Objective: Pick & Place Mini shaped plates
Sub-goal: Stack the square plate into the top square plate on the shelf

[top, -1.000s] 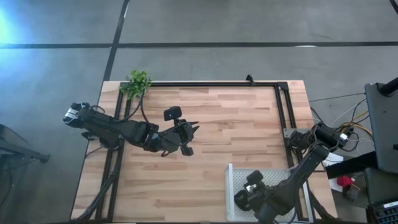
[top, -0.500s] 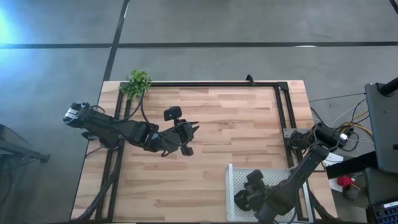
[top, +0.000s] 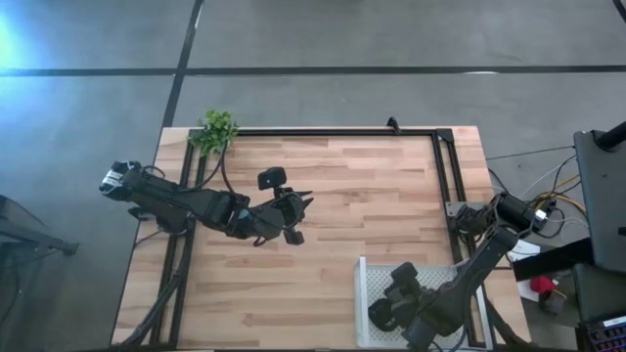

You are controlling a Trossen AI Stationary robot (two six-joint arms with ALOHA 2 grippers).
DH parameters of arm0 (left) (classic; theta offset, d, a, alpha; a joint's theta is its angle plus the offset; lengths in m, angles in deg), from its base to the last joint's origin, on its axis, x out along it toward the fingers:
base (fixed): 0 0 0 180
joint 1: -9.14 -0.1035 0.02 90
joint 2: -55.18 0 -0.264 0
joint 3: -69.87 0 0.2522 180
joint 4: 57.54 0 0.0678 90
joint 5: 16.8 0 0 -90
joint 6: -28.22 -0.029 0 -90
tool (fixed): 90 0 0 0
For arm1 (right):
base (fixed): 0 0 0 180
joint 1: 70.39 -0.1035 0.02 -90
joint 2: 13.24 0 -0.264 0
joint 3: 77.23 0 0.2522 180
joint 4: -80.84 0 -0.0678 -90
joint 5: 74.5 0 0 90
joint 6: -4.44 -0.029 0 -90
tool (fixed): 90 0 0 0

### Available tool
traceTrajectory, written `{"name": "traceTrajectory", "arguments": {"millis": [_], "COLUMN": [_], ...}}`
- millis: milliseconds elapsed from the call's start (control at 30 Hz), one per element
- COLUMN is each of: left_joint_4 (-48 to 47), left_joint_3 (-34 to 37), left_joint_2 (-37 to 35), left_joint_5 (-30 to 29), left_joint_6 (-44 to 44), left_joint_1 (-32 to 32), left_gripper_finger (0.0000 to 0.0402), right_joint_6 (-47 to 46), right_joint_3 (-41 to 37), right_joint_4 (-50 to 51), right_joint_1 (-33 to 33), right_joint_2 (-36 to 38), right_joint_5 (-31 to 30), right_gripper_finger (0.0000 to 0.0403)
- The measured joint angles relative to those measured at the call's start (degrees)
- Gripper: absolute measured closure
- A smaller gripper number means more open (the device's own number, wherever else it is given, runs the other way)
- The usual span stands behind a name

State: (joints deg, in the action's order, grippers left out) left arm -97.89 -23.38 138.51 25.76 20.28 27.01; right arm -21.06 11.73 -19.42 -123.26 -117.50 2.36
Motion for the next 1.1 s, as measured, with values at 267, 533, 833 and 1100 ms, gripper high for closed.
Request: {"name": "traceTrajectory", "arguments": {"millis": [267, 533, 833, 1100], "left_joint_4": [0.0, 0.0, 0.0, -0.1], "left_joint_3": [0.0, 0.0, 0.0, 0.0], "left_joint_2": [0.0, 0.0, 0.0, 0.0], "left_joint_5": [0.0, 0.0, 0.0, 0.0], "left_joint_6": [0.0, 0.0, 0.0, -2.4], "left_joint_1": [0.1, 0.2, 0.2, 0.2], "left_gripper_finger": [0.0328, 0.0328, 0.0328, 0.0328], "right_joint_6": [-4.0, -18.2, -43.7, -49.2], "right_joint_3": [1.4, 3.0, 3.6, 3.6], "right_joint_4": [0.9, 1.2, -0.1, -15.7], "right_joint_1": [0.0, 0.0, 0.0, 0.0], "right_joint_2": [0.0, 0.0, 2.8, 5.4], "right_joint_5": [0.1, 0.3, 2.5, 2.8], "right_gripper_finger": [0.0331, 0.0345, 0.038, 0.0394]}}
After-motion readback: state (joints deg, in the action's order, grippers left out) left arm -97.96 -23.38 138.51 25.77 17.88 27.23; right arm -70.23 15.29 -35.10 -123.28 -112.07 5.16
